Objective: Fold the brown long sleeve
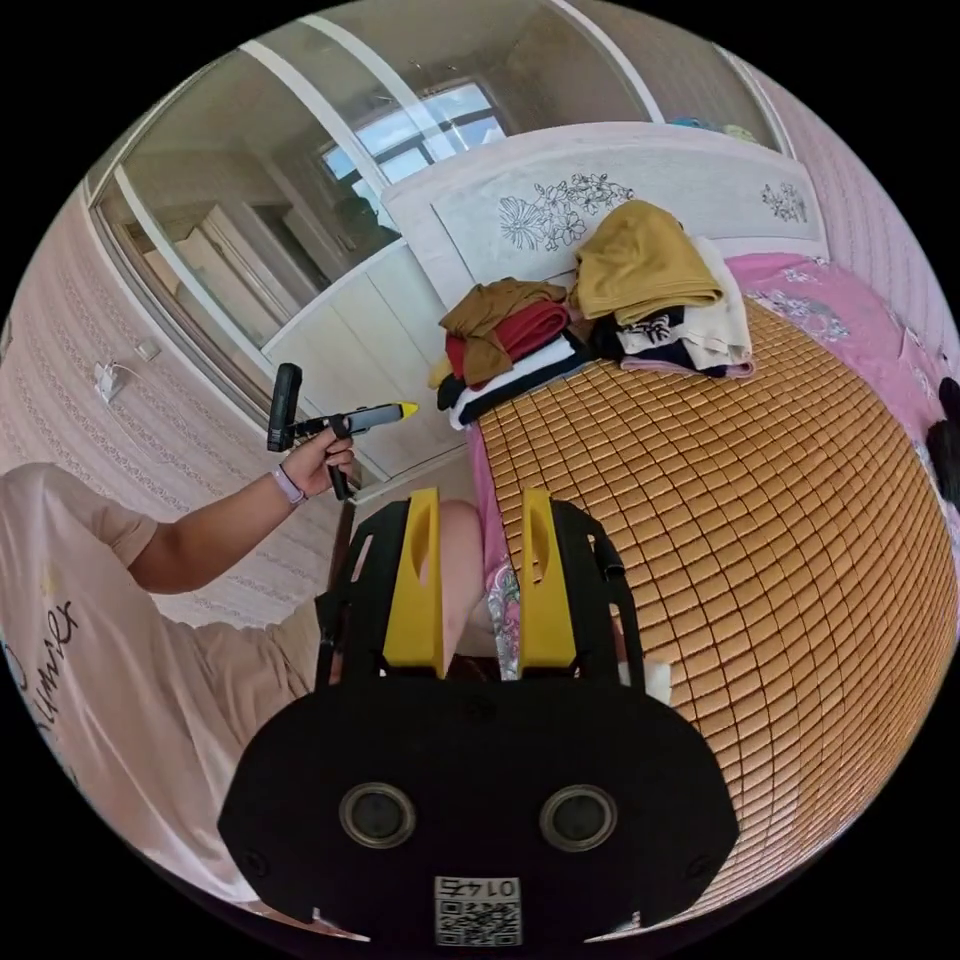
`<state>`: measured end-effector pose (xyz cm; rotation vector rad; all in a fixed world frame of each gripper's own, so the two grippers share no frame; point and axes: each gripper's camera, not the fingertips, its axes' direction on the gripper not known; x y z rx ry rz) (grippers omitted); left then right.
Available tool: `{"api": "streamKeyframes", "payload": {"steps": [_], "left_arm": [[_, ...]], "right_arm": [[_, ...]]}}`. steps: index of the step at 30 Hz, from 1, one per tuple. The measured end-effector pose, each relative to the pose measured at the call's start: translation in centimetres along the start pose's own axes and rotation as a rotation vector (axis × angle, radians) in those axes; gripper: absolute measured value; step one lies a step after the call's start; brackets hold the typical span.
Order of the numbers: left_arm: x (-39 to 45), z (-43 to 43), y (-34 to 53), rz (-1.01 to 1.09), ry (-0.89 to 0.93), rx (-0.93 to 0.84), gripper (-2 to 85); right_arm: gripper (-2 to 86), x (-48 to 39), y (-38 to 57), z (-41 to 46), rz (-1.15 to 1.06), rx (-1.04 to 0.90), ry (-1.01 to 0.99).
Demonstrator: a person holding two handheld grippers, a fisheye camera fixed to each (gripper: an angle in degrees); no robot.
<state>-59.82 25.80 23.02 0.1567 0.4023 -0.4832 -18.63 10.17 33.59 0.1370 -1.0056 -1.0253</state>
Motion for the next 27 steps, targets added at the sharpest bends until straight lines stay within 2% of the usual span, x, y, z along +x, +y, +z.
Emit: {"api": "streamKeyframes", "payload": {"steps": [4, 10, 15, 17, 20, 22, 27], "left_arm": [[-2.9, -1.7, -1.9, -0.045, -0.048, 0.098, 6.8], [-5.4, -4.1, -7.9, -0.01, -0.193, 0.237, 10.1], [-6.6, -2.2, -12.1, 0.032, -0.209, 0.166, 12.5], [-6.5, 0.2, -12.5, 0.046, -0.269, 0.038, 8.5], [-6.7, 0.3, -10.7, 0.019, -0.249, 0.084, 4.2], [-6.7, -0.6, -9.7, 0.023, -0.235, 0.1, 3.2], [-4.0, -7.1, -6.9, 0.107, -0.169, 0.251, -0.4]], "right_arm": [[12.6, -1.7, -10.0, 8.6, -0.114, -0.087, 0.01], [13.6, -1.9, -19.8, 17.5, -0.093, -0.09, 0.041], [13.4, -2.2, -25.3, 24.3, -0.118, -0.098, 0.119], [12.4, -1.7, -26.8, 27.2, -0.088, -0.16, 0.196], [5.0, -0.4, -27.6, 30.6, 0.013, -0.27, 0.33], [0.2, 0.5, -27.3, 30.0, 0.048, -0.254, 0.207], [-0.9, 0.9, -25.5, 24.3, 0.03, -0.147, 0.03]]}}
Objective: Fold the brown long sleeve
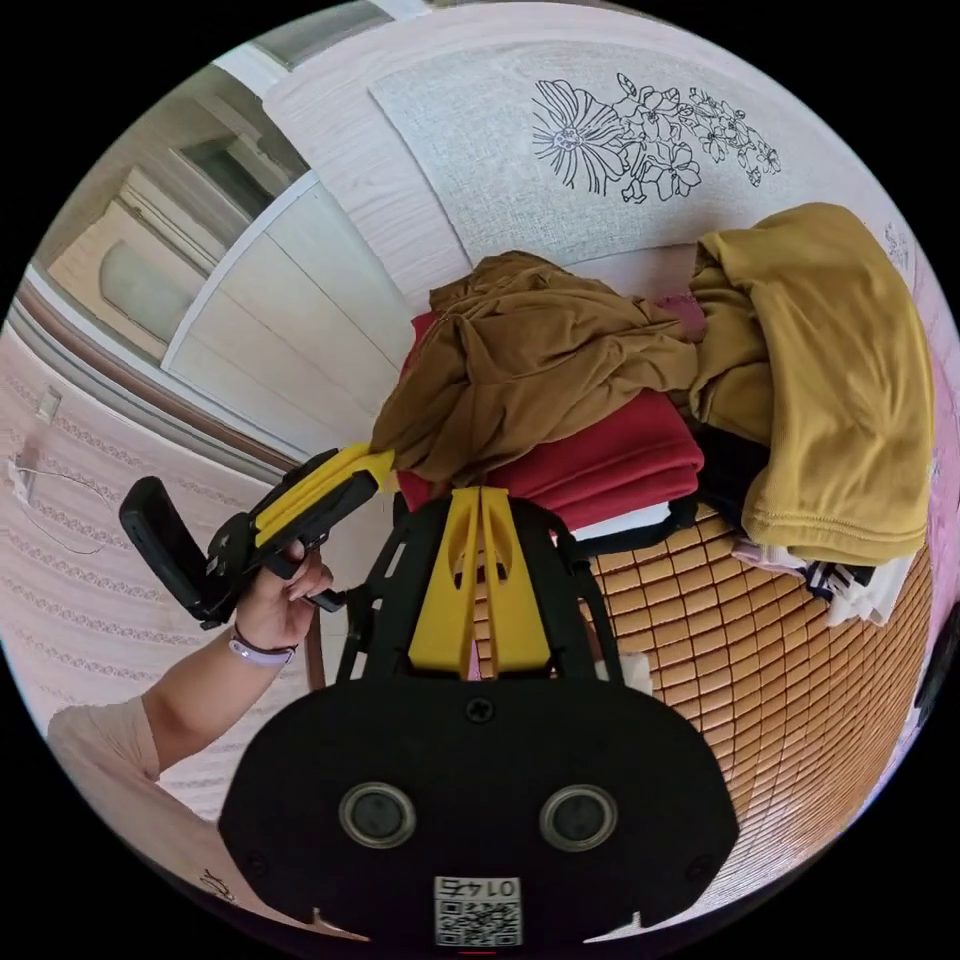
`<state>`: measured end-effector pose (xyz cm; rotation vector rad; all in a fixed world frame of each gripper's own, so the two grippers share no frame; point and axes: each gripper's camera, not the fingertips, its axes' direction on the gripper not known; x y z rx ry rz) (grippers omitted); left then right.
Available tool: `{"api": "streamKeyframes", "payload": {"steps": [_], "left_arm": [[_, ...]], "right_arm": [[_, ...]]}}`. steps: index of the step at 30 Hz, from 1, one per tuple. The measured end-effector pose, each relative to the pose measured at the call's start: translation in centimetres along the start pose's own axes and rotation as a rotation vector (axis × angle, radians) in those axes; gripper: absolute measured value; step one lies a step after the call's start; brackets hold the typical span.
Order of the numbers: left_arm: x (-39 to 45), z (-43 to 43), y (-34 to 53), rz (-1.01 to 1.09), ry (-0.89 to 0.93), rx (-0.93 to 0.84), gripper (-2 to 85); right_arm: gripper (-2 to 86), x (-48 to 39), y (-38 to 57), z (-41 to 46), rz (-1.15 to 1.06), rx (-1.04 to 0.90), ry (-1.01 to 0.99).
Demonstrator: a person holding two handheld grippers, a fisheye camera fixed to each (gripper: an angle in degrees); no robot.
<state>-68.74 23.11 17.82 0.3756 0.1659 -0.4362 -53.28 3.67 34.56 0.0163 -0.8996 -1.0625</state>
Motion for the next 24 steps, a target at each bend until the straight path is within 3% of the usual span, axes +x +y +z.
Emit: {"api": "streamKeyframes", "payload": {"steps": [9, 13, 18, 24], "left_arm": [[8.9, -18.8, -4.0, 0.296, 0.244, 0.314, -1.0], [10.9, -23.4, -6.9, 0.295, 0.447, 0.331, -1.0], [17.4, -26.6, -7.6, 0.403, 0.563, 0.38, -1.0], [25.9, -25.3, -6.9, 0.511, 0.698, 0.297, -1.0]], "right_arm": [[-1.0, -4.6, 9.2, -15.6, -0.153, 0.268, -0.283], [-1.0, -5.3, 17.1, -27.5, -0.168, 0.517, -0.17], [-0.9, -5.0, 29.0, -40.7, -0.107, 0.849, -0.084], [-0.9, -5.1, 43.1, -52.1, 0.077, 1.037, 0.228]]}}
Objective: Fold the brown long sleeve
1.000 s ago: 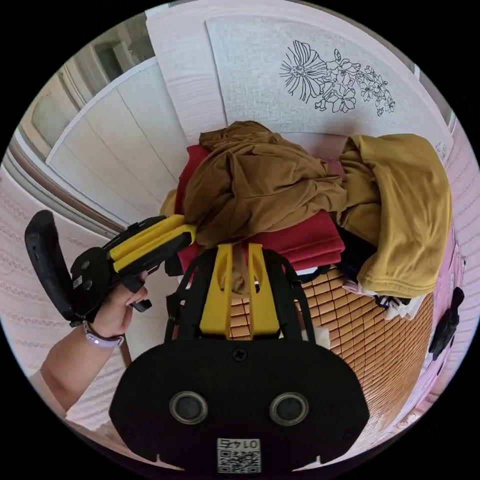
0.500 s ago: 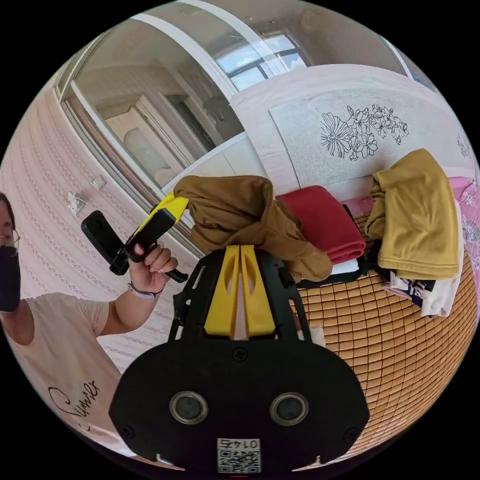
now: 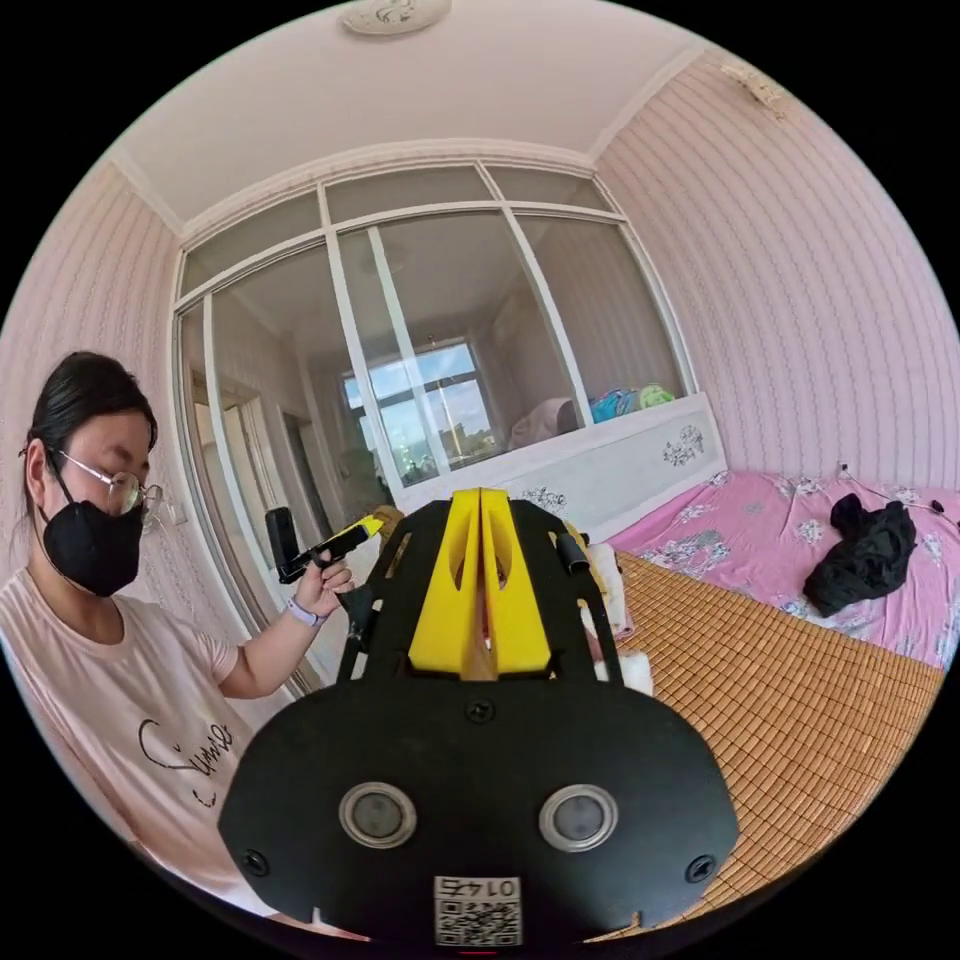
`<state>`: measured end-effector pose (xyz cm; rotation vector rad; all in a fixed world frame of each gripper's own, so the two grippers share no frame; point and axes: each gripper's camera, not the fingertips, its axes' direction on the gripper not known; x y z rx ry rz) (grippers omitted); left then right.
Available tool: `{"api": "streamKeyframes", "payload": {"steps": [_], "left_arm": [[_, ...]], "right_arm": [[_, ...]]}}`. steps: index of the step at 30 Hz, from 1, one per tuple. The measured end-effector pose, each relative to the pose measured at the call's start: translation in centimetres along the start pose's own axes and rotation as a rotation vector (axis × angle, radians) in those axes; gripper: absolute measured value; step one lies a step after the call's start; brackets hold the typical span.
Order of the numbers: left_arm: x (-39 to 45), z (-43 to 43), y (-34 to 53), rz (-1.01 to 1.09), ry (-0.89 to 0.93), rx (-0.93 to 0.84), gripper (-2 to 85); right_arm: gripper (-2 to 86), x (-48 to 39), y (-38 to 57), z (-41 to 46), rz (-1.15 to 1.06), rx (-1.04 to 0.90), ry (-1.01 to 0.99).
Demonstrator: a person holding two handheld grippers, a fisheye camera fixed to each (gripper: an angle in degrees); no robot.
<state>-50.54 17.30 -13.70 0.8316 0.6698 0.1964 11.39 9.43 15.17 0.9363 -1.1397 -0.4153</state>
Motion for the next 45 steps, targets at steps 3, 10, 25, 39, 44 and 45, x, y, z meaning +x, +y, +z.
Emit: {"api": "streamKeyframes", "payload": {"steps": [3, 10, 25, 39, 44, 45], "left_arm": [[1.5, 3.3, 0.5, -0.008, 0.028, -0.046, -1.0], [3.9, 10.4, 2.2, -0.02, 0.119, -0.219, -1.0], [8.3, 12.9, -3.3, 0.035, 0.217, -0.092, -0.9], [7.7, 40.2, 5.4, -0.164, 0.266, -0.46, 4.9], [13.2, 46.5, 19.7, -0.105, 0.364, -0.853, 7.0], [13.9, 47.1, 21.1, -0.088, 0.372, -0.902, 7.4]], "right_arm": [[-0.9, 1.4, -0.8, -8.6, 0.037, 0.157, 0.177], [-0.5, 2.6, 0.6, -16.4, 0.049, -0.014, 0.472], [7.6, 0.0, 7.5, 5.5, -0.053, -0.473, -0.062], [1.8, 19.7, 13.8, -17.6, 0.808, -0.387, 0.456], [0.6, 21.6, 19.8, -21.1, 0.946, -0.583, 0.664], [0.5, 21.5, 20.0, -22.2, 0.958, -0.543, 0.645]]}}
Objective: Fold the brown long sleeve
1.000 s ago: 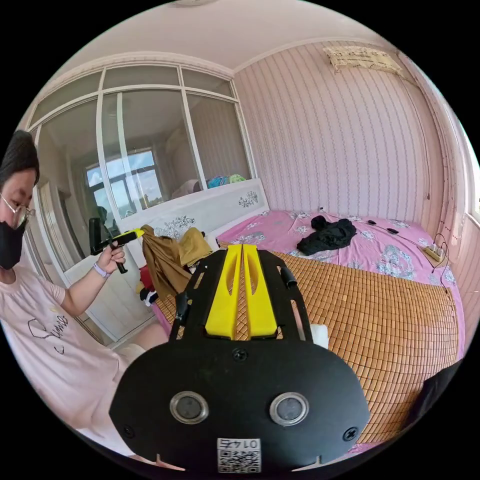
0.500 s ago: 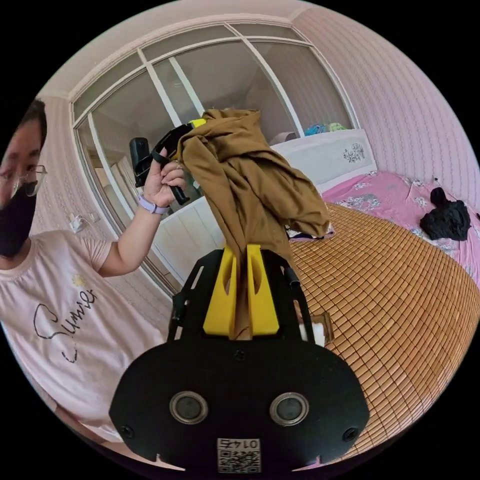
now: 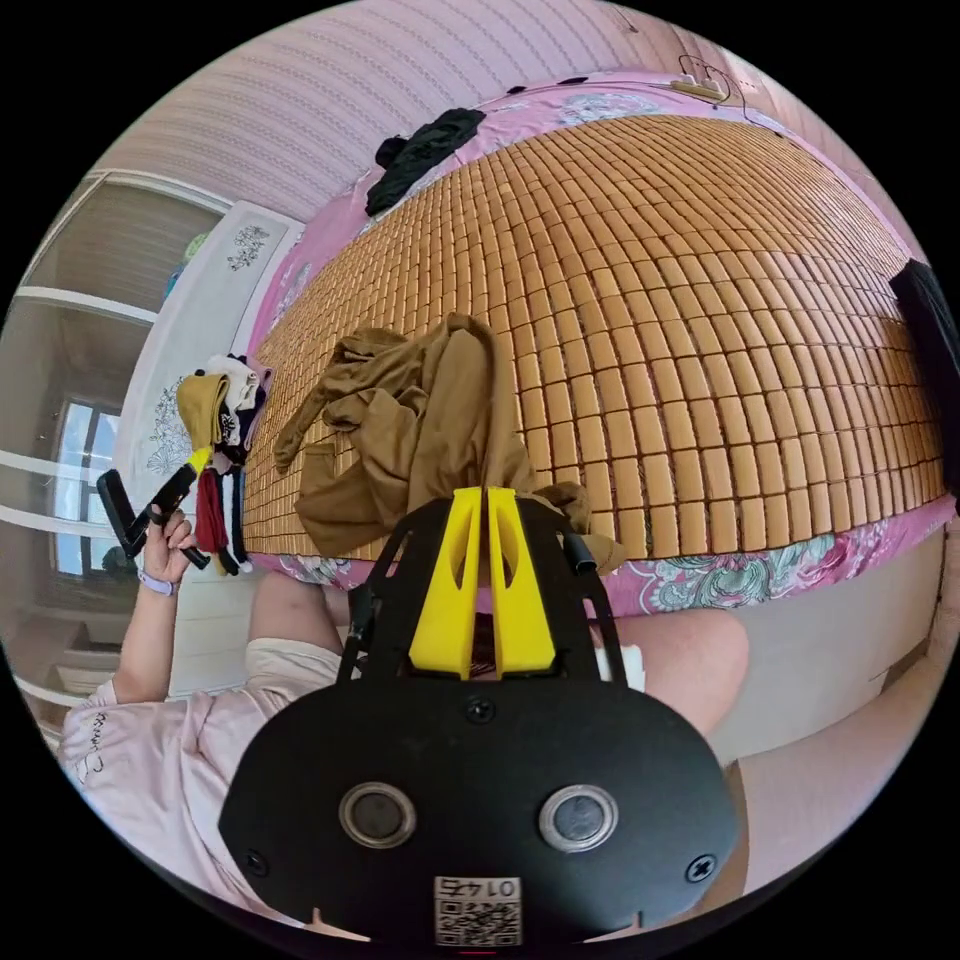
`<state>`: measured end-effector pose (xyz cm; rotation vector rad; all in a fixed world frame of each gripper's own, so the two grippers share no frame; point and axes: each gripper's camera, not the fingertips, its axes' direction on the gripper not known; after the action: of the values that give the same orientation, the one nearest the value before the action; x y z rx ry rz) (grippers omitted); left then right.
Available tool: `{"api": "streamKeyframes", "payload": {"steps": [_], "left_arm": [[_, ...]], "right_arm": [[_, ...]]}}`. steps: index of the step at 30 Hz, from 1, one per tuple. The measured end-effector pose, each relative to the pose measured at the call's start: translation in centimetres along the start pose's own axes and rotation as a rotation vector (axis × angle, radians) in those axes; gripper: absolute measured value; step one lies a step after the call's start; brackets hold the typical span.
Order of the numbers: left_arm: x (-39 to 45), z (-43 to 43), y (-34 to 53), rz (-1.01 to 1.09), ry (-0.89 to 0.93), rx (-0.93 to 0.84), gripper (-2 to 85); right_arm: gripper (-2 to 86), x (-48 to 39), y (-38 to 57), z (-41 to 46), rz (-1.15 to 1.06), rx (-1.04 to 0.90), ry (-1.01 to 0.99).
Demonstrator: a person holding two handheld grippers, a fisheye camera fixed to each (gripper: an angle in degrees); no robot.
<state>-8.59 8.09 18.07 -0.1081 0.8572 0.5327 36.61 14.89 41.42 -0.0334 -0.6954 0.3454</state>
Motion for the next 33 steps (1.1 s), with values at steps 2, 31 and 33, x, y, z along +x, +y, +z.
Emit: {"api": "streamKeyframes", "payload": {"steps": [2, 31, 33], "left_arm": [[1.1, 5.4, 1.2, 0.048, -0.042, -0.151, 9.0], [-15.5, -6.0, -2.6, -0.245, -0.248, 0.192, 5.8], [-15.6, -3.3, -0.5, -0.251, -0.214, 0.137, 5.5]], "right_arm": [[0.4, 1.0, 0.3, -1.1, 0.023, 0.028, -0.069], [0.0, 3.8, 0.5, -6.2, 0.003, -0.008, -0.238], [0.0, 4.6, 1.0, -5.7, 0.04, -0.021, -0.258]]}}
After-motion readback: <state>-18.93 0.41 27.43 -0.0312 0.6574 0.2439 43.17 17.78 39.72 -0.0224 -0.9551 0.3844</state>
